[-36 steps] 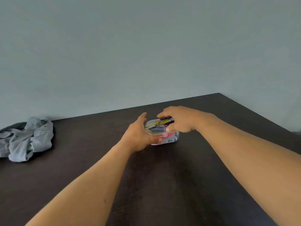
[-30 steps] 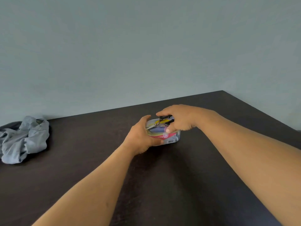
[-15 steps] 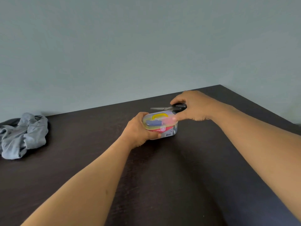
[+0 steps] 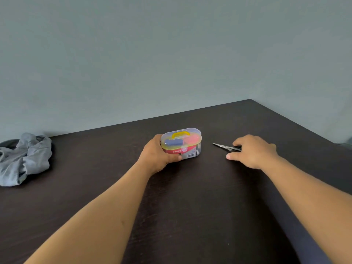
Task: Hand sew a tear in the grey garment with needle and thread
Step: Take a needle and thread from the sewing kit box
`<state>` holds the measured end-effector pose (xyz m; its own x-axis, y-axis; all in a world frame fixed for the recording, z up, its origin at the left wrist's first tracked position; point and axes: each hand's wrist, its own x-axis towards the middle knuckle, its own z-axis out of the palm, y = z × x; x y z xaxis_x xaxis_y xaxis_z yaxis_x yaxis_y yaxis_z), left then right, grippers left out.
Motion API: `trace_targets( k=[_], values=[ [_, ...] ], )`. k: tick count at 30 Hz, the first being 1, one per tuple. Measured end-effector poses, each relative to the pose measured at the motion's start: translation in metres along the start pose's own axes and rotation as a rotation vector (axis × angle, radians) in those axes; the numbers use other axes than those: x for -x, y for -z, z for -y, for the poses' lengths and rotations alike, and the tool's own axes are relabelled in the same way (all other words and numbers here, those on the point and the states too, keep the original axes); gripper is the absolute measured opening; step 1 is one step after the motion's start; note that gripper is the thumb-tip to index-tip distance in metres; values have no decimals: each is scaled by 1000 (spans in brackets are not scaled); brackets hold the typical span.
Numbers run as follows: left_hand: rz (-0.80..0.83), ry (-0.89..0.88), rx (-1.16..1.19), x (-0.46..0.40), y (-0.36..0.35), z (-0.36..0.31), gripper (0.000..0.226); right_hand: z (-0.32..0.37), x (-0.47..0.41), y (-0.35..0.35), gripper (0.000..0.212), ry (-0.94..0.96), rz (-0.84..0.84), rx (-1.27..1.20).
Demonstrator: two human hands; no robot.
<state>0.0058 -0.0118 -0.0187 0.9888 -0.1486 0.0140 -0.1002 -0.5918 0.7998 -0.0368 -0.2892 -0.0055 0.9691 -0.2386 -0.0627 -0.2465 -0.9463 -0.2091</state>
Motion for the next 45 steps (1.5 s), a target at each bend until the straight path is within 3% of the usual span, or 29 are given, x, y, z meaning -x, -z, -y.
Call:
trace_targets(
  k=[6,12,17,20,28,33,36,42,45],
  values=[
    [14,23,-1,-2,1,4,72,5,1,-4,56,31,-21,77],
    [15,33,5,-5,3,9,67,60,-1,7,59,496,-284,-130],
    [17,11,14,-6,5,7,66,92,-2,0,69,735,-260,74],
    [41,7,-4,-6,6,4,67,98,-5,-10,61,795,-292,144],
    [36,9,2,-7,5,8,68,103,-3,-9,48,818,-348,242],
    [57,40,12,-11,4,8,69,109,-5,10,51,805,-224,263],
    [70,34,6,-13,5,11,73,113,-7,29,45,780,-152,182],
    [92,49,-1,-15,7,11,75,120,-30,43,24,732,-171,-28],
    [101,55,-18,-14,7,10,74,126,-45,41,27,681,-203,-60]
  ],
)
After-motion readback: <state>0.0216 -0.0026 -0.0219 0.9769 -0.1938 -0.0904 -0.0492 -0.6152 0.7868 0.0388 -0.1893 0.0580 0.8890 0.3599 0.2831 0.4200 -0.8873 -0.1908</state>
